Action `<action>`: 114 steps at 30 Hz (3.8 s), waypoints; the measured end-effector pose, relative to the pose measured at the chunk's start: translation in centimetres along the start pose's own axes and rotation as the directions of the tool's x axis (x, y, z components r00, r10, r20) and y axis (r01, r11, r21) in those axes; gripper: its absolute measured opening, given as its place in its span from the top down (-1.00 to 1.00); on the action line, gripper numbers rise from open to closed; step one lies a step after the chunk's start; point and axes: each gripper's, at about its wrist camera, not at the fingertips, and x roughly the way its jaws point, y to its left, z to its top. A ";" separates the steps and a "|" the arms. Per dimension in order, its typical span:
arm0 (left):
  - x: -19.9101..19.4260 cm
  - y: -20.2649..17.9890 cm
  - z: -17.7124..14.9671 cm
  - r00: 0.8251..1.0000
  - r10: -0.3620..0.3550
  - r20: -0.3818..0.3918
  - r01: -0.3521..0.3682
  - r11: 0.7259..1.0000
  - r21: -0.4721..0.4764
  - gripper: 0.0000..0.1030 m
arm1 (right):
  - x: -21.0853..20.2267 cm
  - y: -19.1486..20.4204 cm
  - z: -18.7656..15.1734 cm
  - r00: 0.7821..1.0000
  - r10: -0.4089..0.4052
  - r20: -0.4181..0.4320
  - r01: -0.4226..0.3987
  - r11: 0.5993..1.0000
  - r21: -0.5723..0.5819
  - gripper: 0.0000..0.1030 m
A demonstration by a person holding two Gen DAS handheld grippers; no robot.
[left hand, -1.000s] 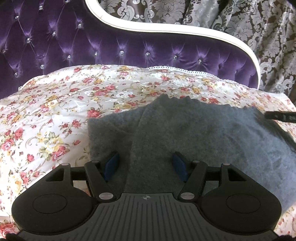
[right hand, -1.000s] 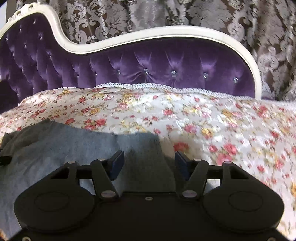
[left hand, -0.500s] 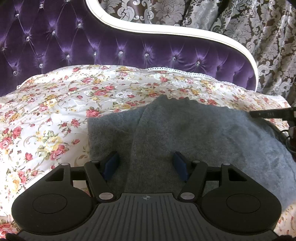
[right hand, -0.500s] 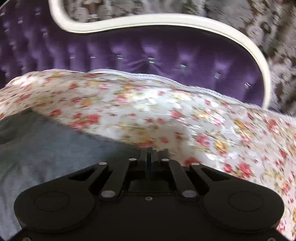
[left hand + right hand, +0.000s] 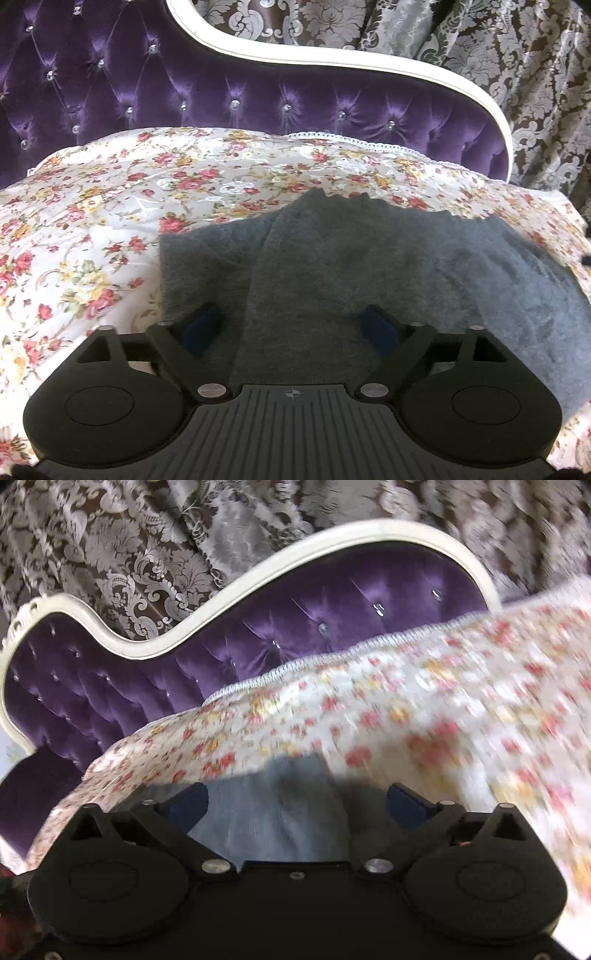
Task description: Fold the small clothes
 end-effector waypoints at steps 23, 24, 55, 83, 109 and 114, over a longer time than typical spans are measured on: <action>-3.6 -5.9 4.4 0.992 -0.118 -0.052 0.118 0.993 0.006 -0.99 | -0.8 -2.7 -5.9 0.982 0.185 -0.034 -0.181 0.978 0.104 -1.00; -3.1 -6.4 4.4 0.990 -0.126 -0.063 0.127 0.992 0.001 -0.99 | -0.7 -2.7 -5.9 0.981 0.193 -0.031 -0.188 0.976 0.112 -1.00; 3.2 -11.5 2.4 0.980 -0.016 -0.199 0.037 0.994 0.101 -1.00 | 1.3 -2.2 -4.9 0.937 0.335 -0.100 -0.320 0.937 0.142 -0.85; -9.1 -5.1 -1.6 0.989 -0.144 -0.012 0.144 0.989 -0.021 -0.96 | -0.6 9.8 -0.6 0.982 0.145 -0.121 -0.152 0.987 -0.051 0.28; -15.7 4.8 -5.0 0.997 -0.074 0.026 0.077 0.981 -0.177 -0.96 | 7.0 26.9 -4.2 0.871 0.419 -0.256 -0.474 0.854 -0.215 -0.38; -16.2 3.6 -3.0 0.993 -0.101 0.069 0.109 0.986 -0.128 -0.97 | 3.5 23.2 -2.6 0.925 0.362 -0.114 -0.378 0.901 -0.210 -0.38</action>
